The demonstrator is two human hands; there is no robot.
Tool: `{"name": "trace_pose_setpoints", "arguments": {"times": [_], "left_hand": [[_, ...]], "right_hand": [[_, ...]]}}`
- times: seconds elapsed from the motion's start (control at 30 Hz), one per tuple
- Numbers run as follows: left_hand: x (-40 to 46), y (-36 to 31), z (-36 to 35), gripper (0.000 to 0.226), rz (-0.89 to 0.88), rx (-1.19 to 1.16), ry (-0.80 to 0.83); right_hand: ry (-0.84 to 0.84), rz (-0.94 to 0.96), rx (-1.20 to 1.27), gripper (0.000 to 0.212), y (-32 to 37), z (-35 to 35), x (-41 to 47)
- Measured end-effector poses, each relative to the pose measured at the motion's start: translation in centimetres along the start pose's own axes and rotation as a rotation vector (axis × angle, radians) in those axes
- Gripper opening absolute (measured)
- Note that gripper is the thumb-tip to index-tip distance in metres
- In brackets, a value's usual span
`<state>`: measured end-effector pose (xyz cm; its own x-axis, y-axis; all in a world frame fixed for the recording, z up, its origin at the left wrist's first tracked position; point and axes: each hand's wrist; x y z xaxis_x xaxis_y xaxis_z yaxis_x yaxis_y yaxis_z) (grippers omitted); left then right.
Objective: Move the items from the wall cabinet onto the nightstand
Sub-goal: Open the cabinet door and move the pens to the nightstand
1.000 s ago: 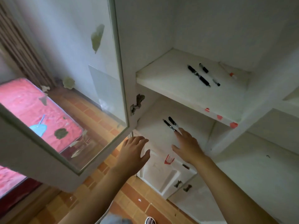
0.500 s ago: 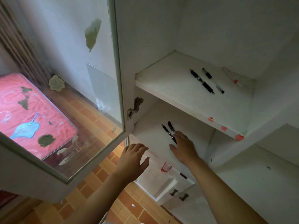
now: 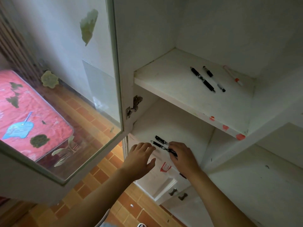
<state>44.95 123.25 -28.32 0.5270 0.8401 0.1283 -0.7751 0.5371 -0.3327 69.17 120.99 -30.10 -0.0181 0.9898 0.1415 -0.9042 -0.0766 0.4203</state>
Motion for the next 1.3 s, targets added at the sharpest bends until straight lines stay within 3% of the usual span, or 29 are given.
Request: {"name": "trace_pose_setpoints", "arguments": {"times": [0.33, 0.6, 0.87, 1.3], "left_hand": [[5.4, -0.6, -0.2, 0.058, -0.082, 0.01, -0.021], [7.0, 0.1, -1.9, 0.064, -0.157, 0.01, 0.025], [6.4, 0.9, -2.5, 0.057, -0.153, 0.021, -0.06], [4.7, 0.3, -3.0, 0.026, -0.146, 0.048, -0.123]], "right_hand": [[0.013, -0.098, 0.021, 0.046, -1.1, 1.4, -0.6], [0.057, -0.082, -0.005, 0.034, -1.1, 1.4, 0.7], [0.072, -0.055, 0.058, 0.035, -1.0, 1.4, 0.9], [0.07, -0.039, 0.06, 0.024, -0.4, 1.0, 0.8]]}}
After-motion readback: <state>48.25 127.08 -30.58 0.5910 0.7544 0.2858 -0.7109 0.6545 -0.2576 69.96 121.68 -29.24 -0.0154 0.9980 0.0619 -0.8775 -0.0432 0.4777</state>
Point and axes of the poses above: each hand's wrist, its own x-axis towards the middle knuckle, its own z-axis out of the back of the hand, y = z × x, and after that the axes turned 5 degrees about -y, right-handed
